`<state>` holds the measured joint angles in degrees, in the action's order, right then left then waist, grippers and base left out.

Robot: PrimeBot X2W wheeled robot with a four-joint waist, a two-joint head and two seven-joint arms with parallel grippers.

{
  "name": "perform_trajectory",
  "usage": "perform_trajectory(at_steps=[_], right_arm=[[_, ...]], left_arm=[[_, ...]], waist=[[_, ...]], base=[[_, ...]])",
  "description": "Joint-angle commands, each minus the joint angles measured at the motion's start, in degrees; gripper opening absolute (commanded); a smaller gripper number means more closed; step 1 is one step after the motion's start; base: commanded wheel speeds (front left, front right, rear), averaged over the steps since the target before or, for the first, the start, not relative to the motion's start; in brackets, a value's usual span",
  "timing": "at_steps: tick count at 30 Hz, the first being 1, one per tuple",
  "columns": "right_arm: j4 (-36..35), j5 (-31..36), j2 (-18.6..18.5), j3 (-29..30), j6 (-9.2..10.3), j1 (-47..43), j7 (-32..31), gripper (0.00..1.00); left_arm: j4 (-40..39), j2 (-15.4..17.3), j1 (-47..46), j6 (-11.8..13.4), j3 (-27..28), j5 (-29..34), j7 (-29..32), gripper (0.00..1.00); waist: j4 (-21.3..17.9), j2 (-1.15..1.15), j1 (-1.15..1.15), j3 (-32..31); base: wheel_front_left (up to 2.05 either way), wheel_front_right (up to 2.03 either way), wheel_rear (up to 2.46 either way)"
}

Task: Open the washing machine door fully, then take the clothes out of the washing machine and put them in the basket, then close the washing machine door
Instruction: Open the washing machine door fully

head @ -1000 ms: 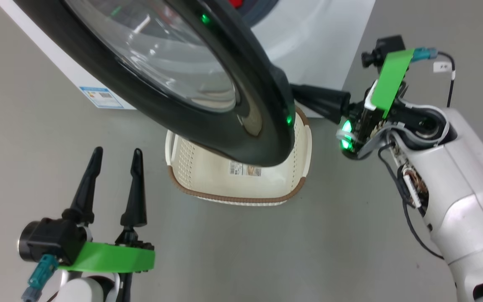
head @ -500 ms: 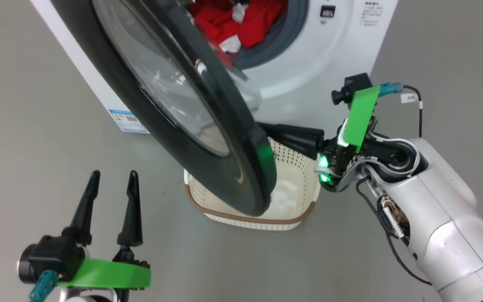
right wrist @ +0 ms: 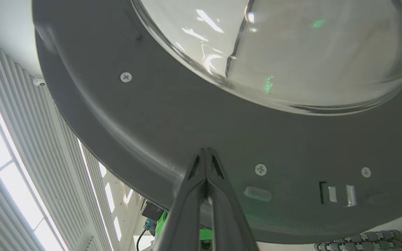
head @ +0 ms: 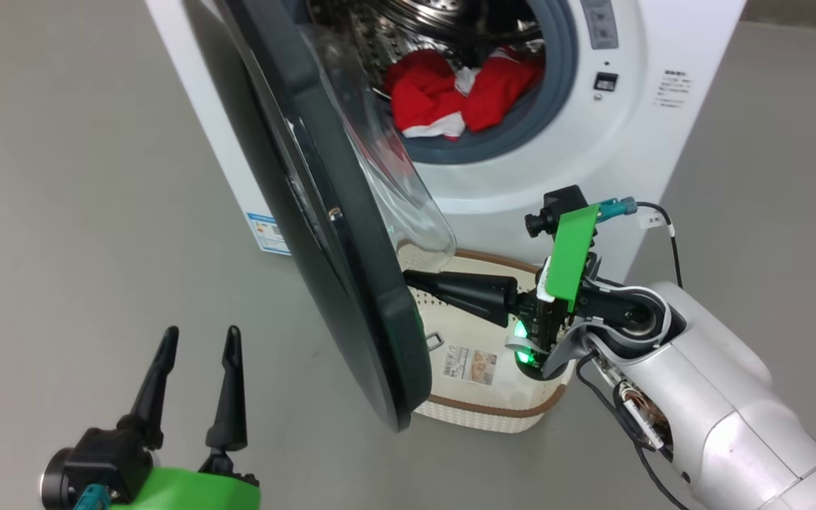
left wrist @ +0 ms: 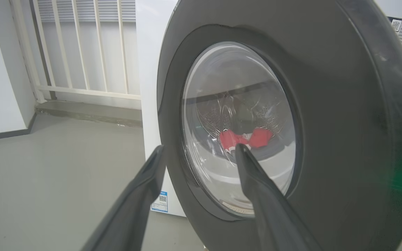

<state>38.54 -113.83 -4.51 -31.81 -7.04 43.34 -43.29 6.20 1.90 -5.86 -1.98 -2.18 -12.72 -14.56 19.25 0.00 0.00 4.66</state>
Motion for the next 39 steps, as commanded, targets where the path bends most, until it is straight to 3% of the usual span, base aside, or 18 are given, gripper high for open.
perform_trajectory(at_steps=[1, 22, 39], right_arm=[[-1.6, -0.6, 1.6, -0.7, -0.45, -0.8, 0.3, 0.00], [-1.4, -3.7, 1.6, -6.8, -0.45, -1.6, 4.7, 0.00], [-0.5, -4.0, 1.6, -9.5, -0.45, -1.2, 7.7, 0.00]], left_arm=[[-1.1, 1.0, -0.3, 0.3, 1.5, -0.5, -0.4, 1.00], [0.9, 1.0, 0.3, -0.4, 0.3, -0.8, -0.4, 1.00], [1.3, 1.0, 0.9, -0.4, 0.9, -0.9, -0.4, 1.00]], waist=[[1.9, 0.00, 0.00, -1.6], [9.9, 0.00, 0.00, -3.8], [10.0, 0.00, 0.00, -3.9]], base=[[0.00, 0.00, 0.00], [0.00, 0.00, 0.00], [0.00, 0.00, 0.00]])
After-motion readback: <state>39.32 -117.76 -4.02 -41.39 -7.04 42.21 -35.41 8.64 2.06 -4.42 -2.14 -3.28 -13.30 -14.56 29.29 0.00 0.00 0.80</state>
